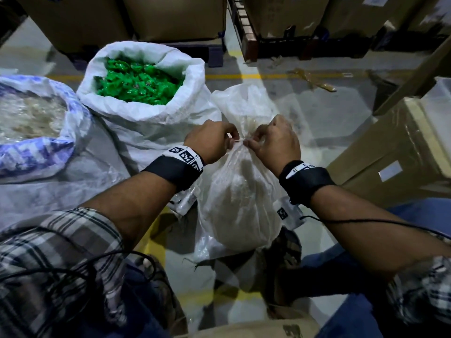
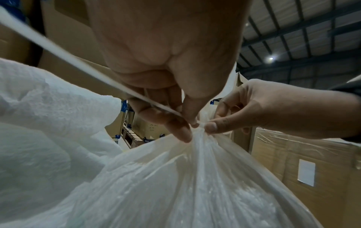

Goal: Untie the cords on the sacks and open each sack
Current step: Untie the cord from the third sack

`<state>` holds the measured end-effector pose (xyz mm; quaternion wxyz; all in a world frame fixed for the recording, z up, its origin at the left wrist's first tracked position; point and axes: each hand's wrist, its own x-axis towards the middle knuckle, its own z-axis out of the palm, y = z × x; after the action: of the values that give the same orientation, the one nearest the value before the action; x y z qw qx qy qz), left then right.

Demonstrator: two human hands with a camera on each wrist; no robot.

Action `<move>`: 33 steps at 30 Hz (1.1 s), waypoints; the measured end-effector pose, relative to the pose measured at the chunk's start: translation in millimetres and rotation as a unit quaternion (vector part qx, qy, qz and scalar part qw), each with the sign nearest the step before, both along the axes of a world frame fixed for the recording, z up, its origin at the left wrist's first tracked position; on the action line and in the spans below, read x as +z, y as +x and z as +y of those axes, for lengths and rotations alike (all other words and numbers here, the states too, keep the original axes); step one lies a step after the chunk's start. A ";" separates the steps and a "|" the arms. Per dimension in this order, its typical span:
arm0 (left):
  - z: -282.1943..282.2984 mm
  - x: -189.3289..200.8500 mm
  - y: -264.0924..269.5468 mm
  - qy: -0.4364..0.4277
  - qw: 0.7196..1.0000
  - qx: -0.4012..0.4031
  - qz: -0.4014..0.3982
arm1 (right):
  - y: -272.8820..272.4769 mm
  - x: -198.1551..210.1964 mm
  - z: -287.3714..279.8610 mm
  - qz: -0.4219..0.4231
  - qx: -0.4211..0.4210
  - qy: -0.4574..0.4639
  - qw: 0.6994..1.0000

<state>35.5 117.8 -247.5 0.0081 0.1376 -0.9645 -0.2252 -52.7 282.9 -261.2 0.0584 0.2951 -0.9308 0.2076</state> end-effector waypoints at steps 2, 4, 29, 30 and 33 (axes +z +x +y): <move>1.7 1.2 -0.1 0.017 1.000 -0.004 0.010 | -1.4 -0.9 -2.0 -0.023 0.001 -0.017 1.000; 2.8 2.7 -1.4 0.038 0.999 -0.002 0.028 | -2.8 -1.7 -2.8 -0.035 0.002 -0.038 0.999; 16.3 28.4 -13.3 -0.044 0.999 -0.009 -0.030 | -9.5 5.6 7.1 0.299 0.153 0.020 0.942; 14.5 30.2 -13.0 -0.056 0.998 -0.003 -0.029 | -11.4 6.8 8.2 0.303 0.168 0.045 0.937; 8.3 34.8 -11.4 -0.070 0.997 0.008 -0.023 | -12.0 12.4 10.6 0.297 0.175 0.126 0.930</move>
<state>24.1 126.2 -212.7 -0.0028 0.1499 -0.9766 -0.1541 -64.7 293.5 -248.8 0.2573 0.5066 -0.8229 -0.0013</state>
